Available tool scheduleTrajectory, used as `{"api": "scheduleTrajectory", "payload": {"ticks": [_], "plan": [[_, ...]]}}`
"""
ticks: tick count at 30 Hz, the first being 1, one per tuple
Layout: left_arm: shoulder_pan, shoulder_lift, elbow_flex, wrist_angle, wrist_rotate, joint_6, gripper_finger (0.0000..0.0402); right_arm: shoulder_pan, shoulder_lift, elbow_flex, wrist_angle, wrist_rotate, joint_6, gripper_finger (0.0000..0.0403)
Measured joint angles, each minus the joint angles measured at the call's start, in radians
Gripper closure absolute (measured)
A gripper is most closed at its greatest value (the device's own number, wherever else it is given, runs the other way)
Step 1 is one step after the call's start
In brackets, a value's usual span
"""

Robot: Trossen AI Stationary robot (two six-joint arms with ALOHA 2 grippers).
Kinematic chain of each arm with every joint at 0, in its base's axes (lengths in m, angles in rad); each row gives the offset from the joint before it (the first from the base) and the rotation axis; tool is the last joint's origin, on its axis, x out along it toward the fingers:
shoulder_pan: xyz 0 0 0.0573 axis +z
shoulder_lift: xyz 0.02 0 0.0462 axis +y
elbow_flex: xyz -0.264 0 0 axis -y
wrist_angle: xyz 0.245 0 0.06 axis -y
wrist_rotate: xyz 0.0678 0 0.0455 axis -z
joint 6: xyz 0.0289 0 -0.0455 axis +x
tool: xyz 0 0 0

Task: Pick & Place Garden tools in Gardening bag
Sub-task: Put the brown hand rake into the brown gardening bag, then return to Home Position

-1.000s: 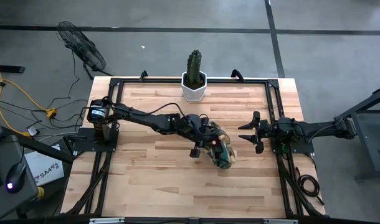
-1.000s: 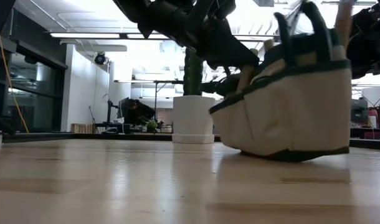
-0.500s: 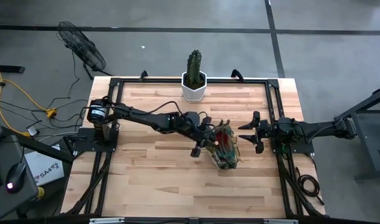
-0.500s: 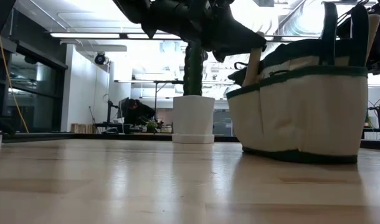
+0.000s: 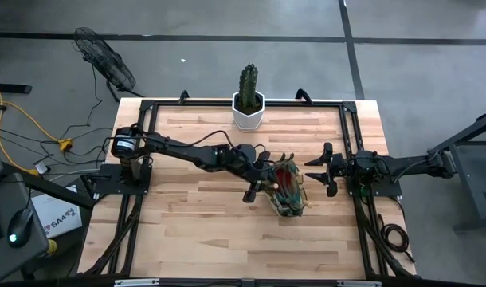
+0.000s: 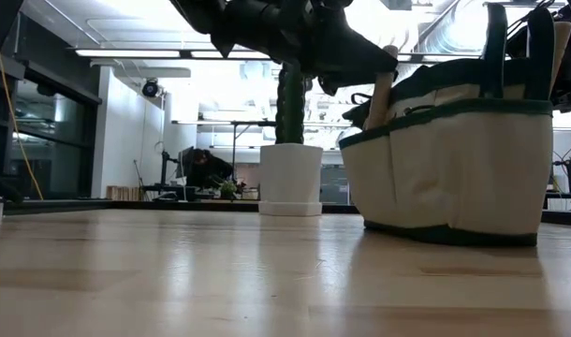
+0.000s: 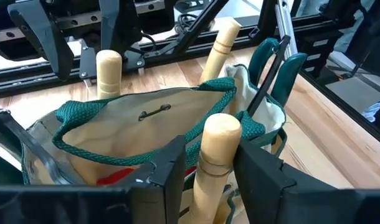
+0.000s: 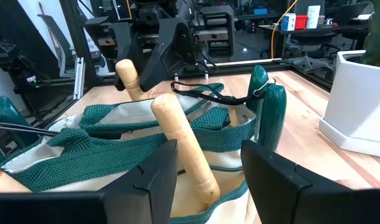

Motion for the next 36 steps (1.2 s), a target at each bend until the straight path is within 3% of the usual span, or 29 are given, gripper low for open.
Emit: {"api": "scheduleTrajectory", "payload": {"ticks": [9, 19, 36], "plan": [[0.000, -0.042, 0.001, -0.044, -0.007, 0.000, 0.0269, 0.000, 0.000, 0.000, 0.000, 0.000, 0.000, 0.0235], [0.000, -0.127, 0.002, -0.158, -0.148, 0.000, 0.0268, 0.000, 0.002, 0.000, 0.000, 0.000, 0.000, 0.0235], [0.027, -0.213, -0.009, -0.276, -0.151, 0.004, 0.0268, 0.000, 0.002, 0.000, -0.001, 0.000, 0.000, 0.0235]]}}
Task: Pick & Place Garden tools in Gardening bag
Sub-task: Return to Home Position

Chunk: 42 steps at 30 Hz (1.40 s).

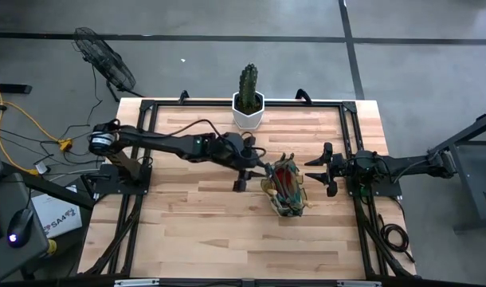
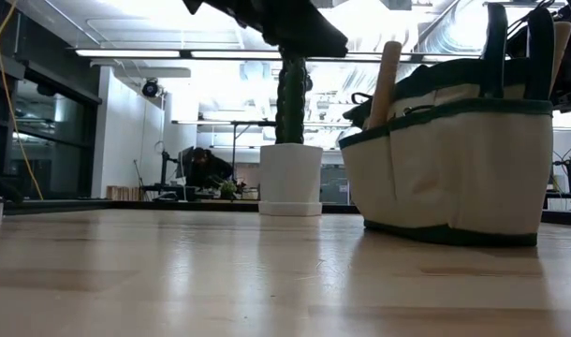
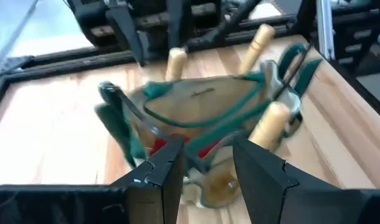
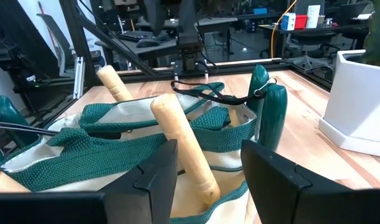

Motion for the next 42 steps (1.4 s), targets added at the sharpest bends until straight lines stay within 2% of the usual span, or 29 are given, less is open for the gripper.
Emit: {"api": "scheduleTrajectory", "payload": {"ticks": [4, 6, 11, 18, 21, 32, 36, 42], "plan": [[0.022, -0.044, -0.054, 0.013, 0.016, -0.006, 0.0268, 0.000, 0.005, 0.000, 0.001, 0.002, 0.000, 0.0235], [0.027, -0.071, -0.101, 0.070, 0.018, -0.024, 0.0268, 0.000, 0.006, 0.000, 0.001, 0.000, 0.000, 0.0235], [0.047, -0.176, -0.302, 0.230, -0.014, -0.081, 0.0268, 0.000, 0.015, 0.000, 0.000, 0.000, 0.000, 0.0235], [0.060, -0.385, -0.629, 0.540, -0.108, -0.132, 0.0268, 0.000, 0.017, 0.000, 0.000, 0.000, 0.000, 0.0235], [0.059, -0.481, -0.751, 0.615, -0.147, -0.143, 0.0268, 0.000, 0.019, 0.000, 0.000, 0.000, 0.000, 0.0235], [0.059, -0.851, -1.122, 0.733, -0.313, -0.239, 0.0268, 0.000, 0.019, 0.000, 0.000, 0.000, 0.000, 0.0235], [0.059, -0.971, -1.203, 0.739, -0.315, -0.254, 0.0268, 0.000, 0.019, 0.000, 0.000, 0.000, 0.000, 0.0235], [0.058, -1.080, -1.260, 0.708, -0.328, -0.263, 0.0268, 0.000, 0.019, 0.000, 0.001, 0.000, 0.000, 0.0235]]}}
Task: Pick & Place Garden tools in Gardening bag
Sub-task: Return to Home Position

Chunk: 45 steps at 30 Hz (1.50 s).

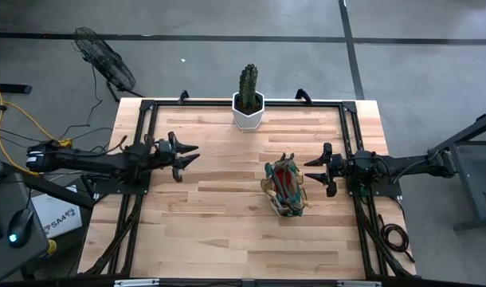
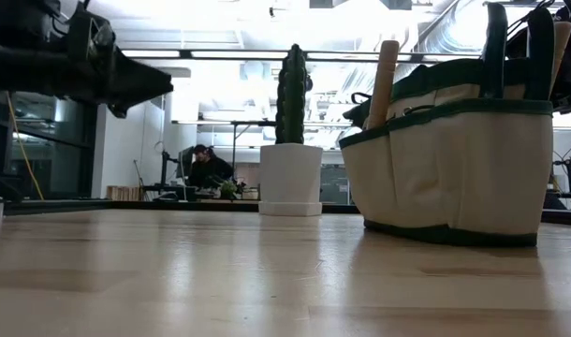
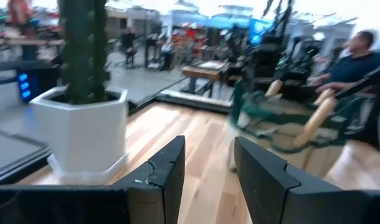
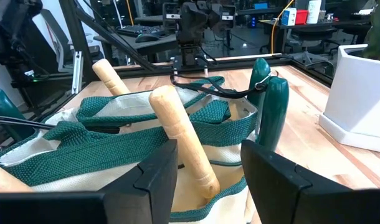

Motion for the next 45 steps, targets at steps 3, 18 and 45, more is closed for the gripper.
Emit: {"api": "scheduleTrajectory", "payload": {"ticks": [3, 18, 45], "plan": [[0.000, -0.030, -0.001, -0.064, -0.037, 0.000, 0.0268, 0.000, 0.000, 0.000, 0.000, 0.000, 0.000, 0.0235], [0.000, -0.160, -0.004, -0.264, 0.008, 0.026, 0.0268, 0.000, 0.000, 0.000, 0.000, 0.000, 0.000, 0.0235], [0.000, -0.539, 0.013, -0.629, 0.091, 0.027, 0.0268, 0.000, 0.003, 0.000, -0.001, 0.000, 0.000, 0.0235]]}}
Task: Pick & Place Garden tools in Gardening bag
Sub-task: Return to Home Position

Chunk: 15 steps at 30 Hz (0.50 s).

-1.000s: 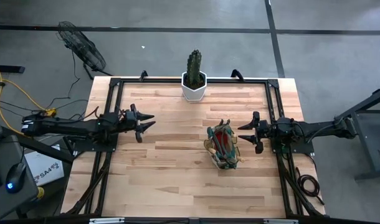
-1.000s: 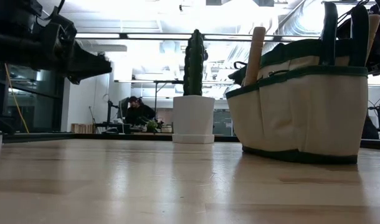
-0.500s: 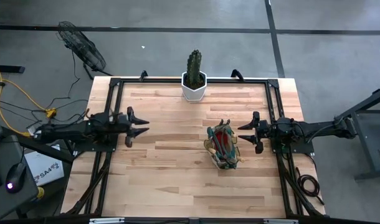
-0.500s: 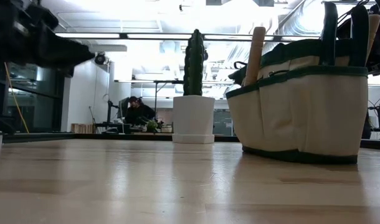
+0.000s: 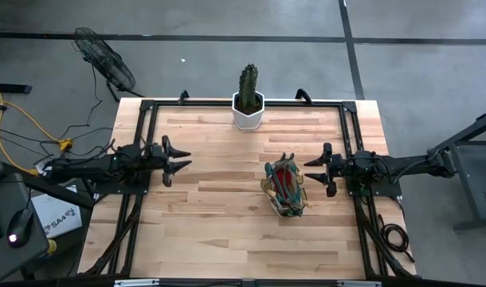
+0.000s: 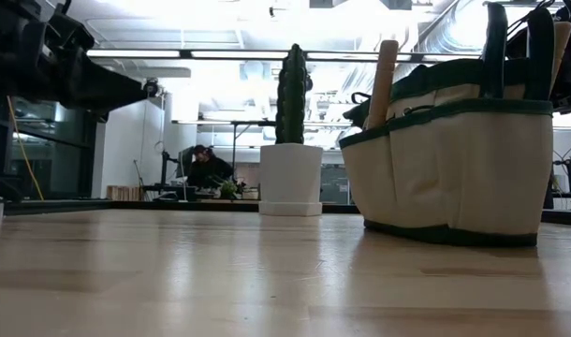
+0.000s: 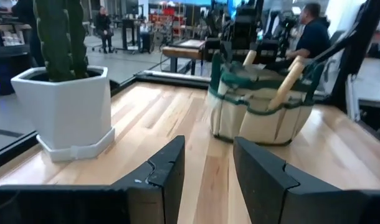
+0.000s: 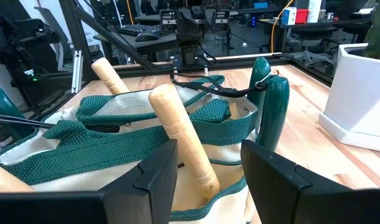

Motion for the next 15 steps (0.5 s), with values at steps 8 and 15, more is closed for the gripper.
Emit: {"api": "scheduleTrajectory", "payload": {"ticks": [8, 15], "plan": [[0.000, -0.002, 0.000, 0.000, 0.015, 0.000, 0.0268, 0.000, 0.000, 0.000, 0.000, 0.000, 0.000, 0.0235], [0.000, -0.001, 0.000, -0.001, 0.016, 0.000, 0.0268, 0.000, 0.000, 0.000, 0.000, 0.000, 0.000, 0.0235]]}}
